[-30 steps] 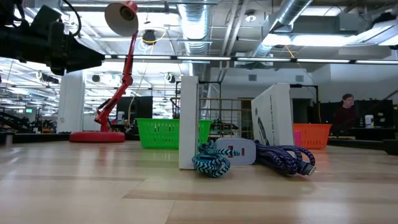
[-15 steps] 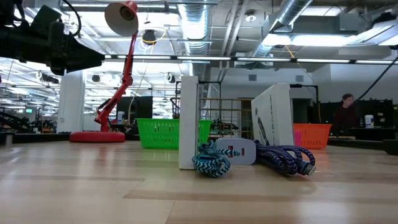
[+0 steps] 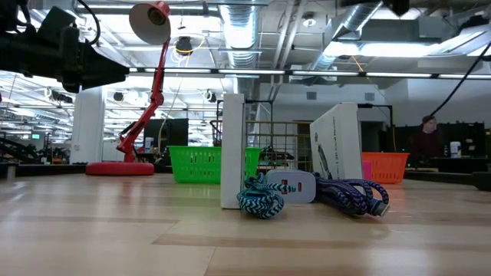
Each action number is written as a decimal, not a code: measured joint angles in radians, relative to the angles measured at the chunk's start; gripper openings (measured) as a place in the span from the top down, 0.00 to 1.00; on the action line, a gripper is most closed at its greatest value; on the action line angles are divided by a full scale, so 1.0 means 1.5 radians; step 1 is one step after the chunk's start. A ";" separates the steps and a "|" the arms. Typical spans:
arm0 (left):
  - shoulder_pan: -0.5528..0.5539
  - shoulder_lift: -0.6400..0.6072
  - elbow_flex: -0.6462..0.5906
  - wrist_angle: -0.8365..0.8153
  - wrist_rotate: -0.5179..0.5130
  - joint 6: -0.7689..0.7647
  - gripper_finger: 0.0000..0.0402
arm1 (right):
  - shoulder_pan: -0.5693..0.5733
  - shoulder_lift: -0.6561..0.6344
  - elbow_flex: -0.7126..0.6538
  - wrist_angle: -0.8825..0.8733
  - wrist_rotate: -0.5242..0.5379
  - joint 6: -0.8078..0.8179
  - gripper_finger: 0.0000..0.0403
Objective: Pick and place items into bin
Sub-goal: Put the left white card reader box into the gold wire basket
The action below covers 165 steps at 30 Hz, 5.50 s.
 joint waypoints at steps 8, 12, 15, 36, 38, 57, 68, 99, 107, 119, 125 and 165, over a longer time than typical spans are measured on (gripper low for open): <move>0.000 0.000 0.000 0.000 0.000 0.000 0.46 | -0.028 0.064 0.000 -0.056 -0.104 0.134 0.52; 0.000 0.000 0.000 0.000 0.000 0.000 0.46 | -0.028 0.096 0.000 -0.060 -0.153 0.185 0.53; 0.000 0.000 0.000 0.000 0.000 0.000 0.46 | -0.028 0.123 0.000 -0.061 -0.190 0.222 0.52; 0.000 0.000 0.000 0.000 0.000 0.000 0.46 | -0.017 0.235 0.001 -0.027 -0.292 0.361 0.53; 0.000 0.000 0.000 0.000 0.000 0.000 0.46 | -0.017 0.245 -0.001 -0.032 -0.308 0.360 0.53; 0.000 0.000 0.000 0.000 0.000 0.000 0.46 | -0.036 0.255 0.055 -0.025 -0.389 0.392 0.61; 0.000 0.000 0.000 0.000 0.000 0.000 0.46 | -0.064 0.360 0.190 -0.167 -0.425 0.331 0.61; 0.000 0.000 0.000 0.000 0.000 0.000 0.46 | -0.084 0.489 0.325 -0.312 -0.408 0.281 0.60; 0.000 0.000 0.000 0.000 0.000 0.000 0.46 | -0.084 0.489 0.325 -0.312 -0.410 0.264 0.60; 0.000 0.000 0.000 0.000 0.000 0.000 0.46 | -0.083 0.488 0.325 -0.292 -0.410 0.249 0.60; 0.000 0.000 0.000 0.000 0.000 0.000 0.46 | -0.083 0.488 0.325 -0.226 -0.410 0.249 0.60; 0.000 0.000 0.000 0.000 0.000 0.000 0.46 | -0.173 0.488 0.325 -0.196 -0.461 0.335 0.60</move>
